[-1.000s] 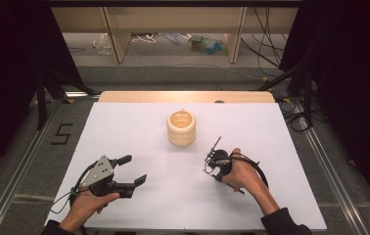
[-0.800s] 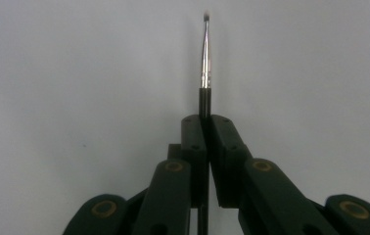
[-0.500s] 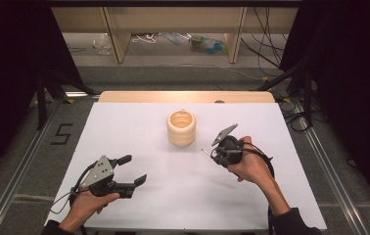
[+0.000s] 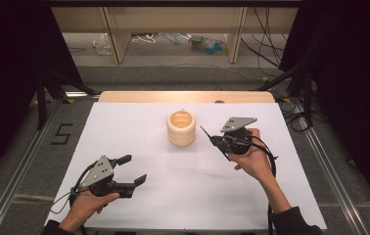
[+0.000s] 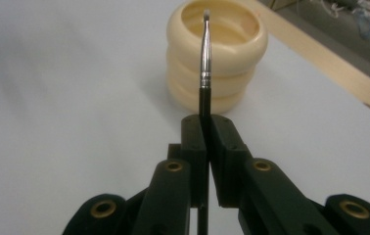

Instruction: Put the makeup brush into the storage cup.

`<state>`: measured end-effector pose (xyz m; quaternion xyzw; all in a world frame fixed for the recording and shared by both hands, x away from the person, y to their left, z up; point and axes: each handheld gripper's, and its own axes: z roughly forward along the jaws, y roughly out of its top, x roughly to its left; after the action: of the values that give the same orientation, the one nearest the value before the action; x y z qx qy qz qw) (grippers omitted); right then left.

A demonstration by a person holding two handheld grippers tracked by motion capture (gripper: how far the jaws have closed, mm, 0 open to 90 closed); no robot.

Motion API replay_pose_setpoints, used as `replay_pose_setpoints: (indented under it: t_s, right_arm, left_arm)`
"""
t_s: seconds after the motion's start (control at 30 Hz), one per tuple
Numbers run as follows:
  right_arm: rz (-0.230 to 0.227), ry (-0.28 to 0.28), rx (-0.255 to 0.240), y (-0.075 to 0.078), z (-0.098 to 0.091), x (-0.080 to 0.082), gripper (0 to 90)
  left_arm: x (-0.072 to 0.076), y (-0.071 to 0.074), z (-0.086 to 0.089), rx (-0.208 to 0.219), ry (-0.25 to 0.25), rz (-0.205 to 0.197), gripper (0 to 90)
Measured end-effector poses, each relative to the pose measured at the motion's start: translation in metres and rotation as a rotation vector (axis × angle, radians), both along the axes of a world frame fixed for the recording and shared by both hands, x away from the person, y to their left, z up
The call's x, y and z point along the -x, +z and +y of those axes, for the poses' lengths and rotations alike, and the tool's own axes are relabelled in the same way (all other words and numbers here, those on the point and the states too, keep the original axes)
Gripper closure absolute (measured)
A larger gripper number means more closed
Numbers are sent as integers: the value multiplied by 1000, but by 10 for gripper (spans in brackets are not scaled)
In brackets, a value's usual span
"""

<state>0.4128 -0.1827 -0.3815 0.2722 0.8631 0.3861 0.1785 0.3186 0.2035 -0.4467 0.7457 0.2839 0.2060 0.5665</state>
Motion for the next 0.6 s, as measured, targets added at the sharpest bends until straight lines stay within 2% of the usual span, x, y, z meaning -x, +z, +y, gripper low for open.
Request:
replay_pose_setpoints:
  t_s: [0.07,0.1,0.23,0.43,0.47,0.53,0.6]
  right_arm:
    - [-39,4,-33,1,0,0,851]
    - [-46,1,-62,2,-1,0,851]
    - [-69,-8,-123,4,-1,-2,851]
    - [-84,-6,-157,4,2,-6,851]
    - [-98,-5,-158,4,2,-7,851]
    - [-84,-4,-167,4,3,-8,851]
    - [-95,-11,-175,4,3,-10,851]
  left_arm:
    - [0,0,0,0,0,0,167]
    - [0,0,0,0,0,0,167]
    - [-1,0,0,-3,0,0,167]
    - [0,-1,0,-4,0,0,166]
    - [0,-1,0,-3,0,0,166]
    - [0,-1,0,6,3,4,166]
    - [0,-1,0,6,2,2,166]
